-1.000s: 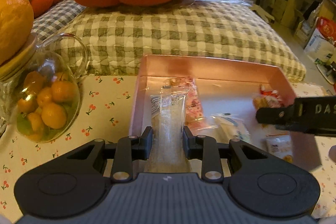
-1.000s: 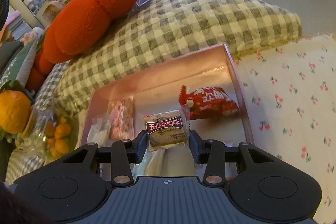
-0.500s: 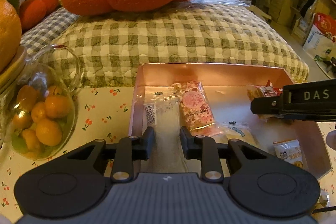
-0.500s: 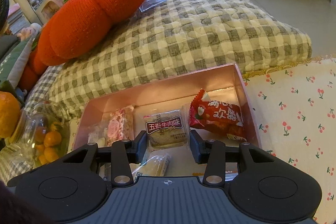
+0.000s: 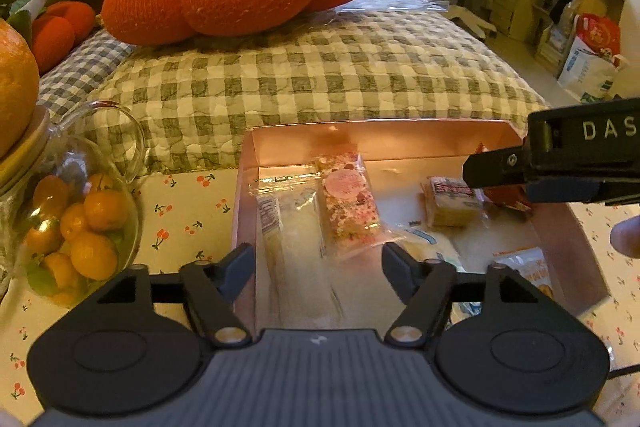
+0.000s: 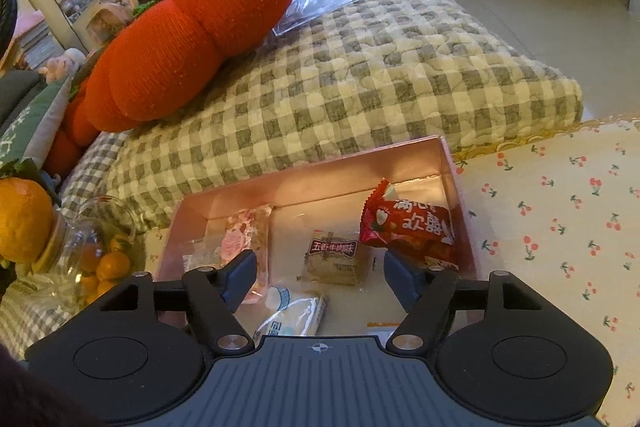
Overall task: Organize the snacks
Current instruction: 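Open the left tool in the box while the right tool releases the beef pack, then move both open tools back from the box to the snack pile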
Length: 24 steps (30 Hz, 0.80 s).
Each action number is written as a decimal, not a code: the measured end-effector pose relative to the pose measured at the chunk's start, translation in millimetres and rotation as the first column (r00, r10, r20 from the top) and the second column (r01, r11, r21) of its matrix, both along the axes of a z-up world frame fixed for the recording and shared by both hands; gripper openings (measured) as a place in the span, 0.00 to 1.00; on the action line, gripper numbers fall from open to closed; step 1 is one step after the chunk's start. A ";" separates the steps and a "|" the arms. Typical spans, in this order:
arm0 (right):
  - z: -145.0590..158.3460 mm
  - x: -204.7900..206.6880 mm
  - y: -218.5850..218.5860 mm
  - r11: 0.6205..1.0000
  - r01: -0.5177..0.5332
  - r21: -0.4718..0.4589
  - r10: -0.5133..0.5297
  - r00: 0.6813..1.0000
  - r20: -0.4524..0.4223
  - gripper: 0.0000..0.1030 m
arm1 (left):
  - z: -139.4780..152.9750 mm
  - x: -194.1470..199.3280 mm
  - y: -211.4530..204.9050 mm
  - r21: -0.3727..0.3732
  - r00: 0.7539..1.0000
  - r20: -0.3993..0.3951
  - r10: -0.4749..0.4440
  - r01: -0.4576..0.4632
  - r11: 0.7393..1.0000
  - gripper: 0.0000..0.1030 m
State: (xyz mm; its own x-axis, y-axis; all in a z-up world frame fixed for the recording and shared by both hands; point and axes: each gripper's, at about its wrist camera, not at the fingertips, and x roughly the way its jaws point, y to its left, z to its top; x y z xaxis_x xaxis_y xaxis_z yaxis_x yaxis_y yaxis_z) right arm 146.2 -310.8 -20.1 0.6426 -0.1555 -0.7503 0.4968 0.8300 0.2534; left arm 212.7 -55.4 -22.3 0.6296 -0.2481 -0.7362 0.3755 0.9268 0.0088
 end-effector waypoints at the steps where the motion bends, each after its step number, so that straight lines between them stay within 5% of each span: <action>1: 1.7 -2.2 0.7 1.000 0.001 -0.001 -0.001 1.000 0.000 0.71 | 1.8 -2.5 0.1 -0.001 1.000 0.000 -0.002 0.002 1.000 0.69; 24: 47.6 -79.0 43.1 0.997 -0.034 -0.066 0.033 0.999 -0.025 0.78 | 31.9 -78.9 5.8 -0.044 0.999 -0.008 -0.033 0.033 0.998 0.90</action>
